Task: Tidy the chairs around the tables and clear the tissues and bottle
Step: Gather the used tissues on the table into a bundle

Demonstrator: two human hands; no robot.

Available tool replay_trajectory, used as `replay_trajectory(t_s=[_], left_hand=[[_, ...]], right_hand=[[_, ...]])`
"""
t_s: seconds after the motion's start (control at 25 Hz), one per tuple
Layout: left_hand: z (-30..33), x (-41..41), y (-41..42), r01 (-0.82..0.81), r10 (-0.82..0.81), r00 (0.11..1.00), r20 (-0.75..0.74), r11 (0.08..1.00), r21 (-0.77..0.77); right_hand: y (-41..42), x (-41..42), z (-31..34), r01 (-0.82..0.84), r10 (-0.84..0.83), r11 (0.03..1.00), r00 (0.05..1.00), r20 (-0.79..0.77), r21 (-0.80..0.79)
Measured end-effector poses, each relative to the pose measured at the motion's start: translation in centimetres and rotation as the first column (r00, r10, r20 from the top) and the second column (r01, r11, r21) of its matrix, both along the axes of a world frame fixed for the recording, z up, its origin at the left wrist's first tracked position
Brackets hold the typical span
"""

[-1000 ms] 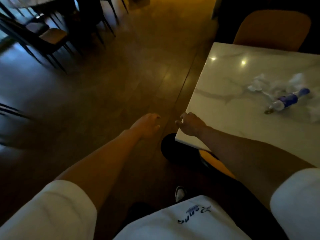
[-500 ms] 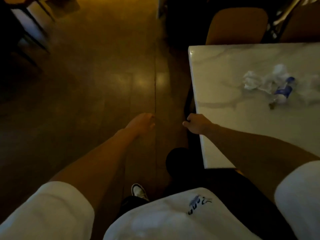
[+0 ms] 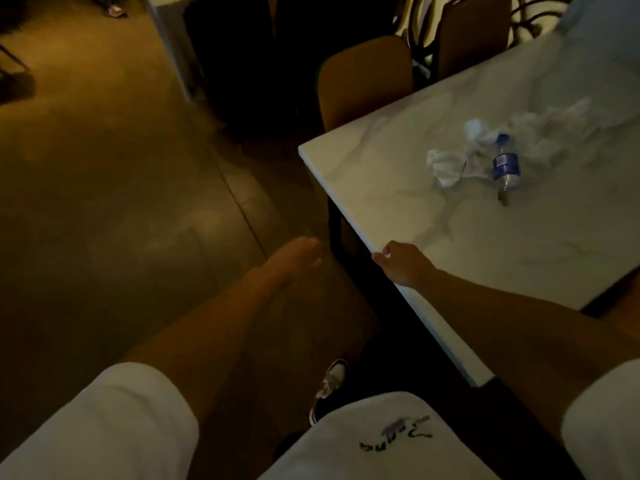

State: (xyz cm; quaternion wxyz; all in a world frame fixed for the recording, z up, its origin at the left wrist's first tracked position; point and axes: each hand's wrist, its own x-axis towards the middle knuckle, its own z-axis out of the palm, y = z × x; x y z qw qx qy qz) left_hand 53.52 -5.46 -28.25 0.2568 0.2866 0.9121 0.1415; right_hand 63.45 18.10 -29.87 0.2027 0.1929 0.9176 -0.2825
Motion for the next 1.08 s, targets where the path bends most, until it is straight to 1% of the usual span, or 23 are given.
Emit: replay_trajectory(t_s=[0.08, 0.2, 0.28, 0.4, 0.44, 0.52, 0.6, 0.68, 0.84, 1.08], left_hand=[[0.4, -2.8, 1.3, 0.048, -0.048, 0.999, 0.015, 0.999, -0.012], [0.8, -7.6, 3.9, 0.169, -0.168, 0.985, 0.026, 0.983, -0.064], [0.2, -10.9, 5.7, 0.219, -0.217, 0.975, 0.049, 0.975, -0.037], [0.3, -15.3, 9.5, 0.363, -0.362, 0.930, 0.056, 0.932, -0.010], [0.6, -16.5, 10.8, 0.388, -0.387, 0.919, 0.073, 0.922, 0.006], [-0.3, -19.1, 13.5, 0.453, -0.454, 0.890, 0.051, 0.891, 0.026], [-0.8, -21.2, 15.6, 0.522, -0.524, 0.851, 0.033, 0.851, 0.050], [-1.1, -23.9, 17.9, 0.606, -0.609, 0.793, 0.028, 0.793, 0.064], [-1.7, -27.3, 22.4, 0.717, -0.719, 0.694, 0.042, 0.695, 0.058], [-2.8, -27.6, 29.6, 0.811, -0.812, 0.579, 0.069, 0.583, 0.051]], right_hand=[[0.1, -1.7, -0.3, 0.050, -0.050, 0.998, 0.999, 0.011, -0.026], [0.9, -4.2, -0.2, 0.155, -0.154, 0.987, 0.988, 0.010, -0.042], [1.8, -5.5, -0.2, 0.240, -0.240, 0.969, 0.971, 0.016, -0.052], [3.4, -7.4, -0.4, 0.383, -0.382, 0.922, 0.924, 0.033, -0.058], [4.0, -7.9, -0.6, 0.428, -0.426, 0.902, 0.904, 0.038, -0.052], [5.0, -8.9, -0.9, 0.520, -0.519, 0.854, 0.853, 0.053, -0.022], [5.7, -9.5, -1.0, 0.594, -0.593, 0.804, 0.802, 0.068, 0.005], [6.1, -10.6, -0.8, 0.668, -0.667, 0.744, 0.741, 0.076, 0.016], [7.0, -11.8, -0.3, 0.779, -0.780, 0.626, 0.625, 0.039, 0.027], [10.7, -11.7, -1.3, 0.842, -0.845, 0.535, 0.533, 0.039, 0.068]])
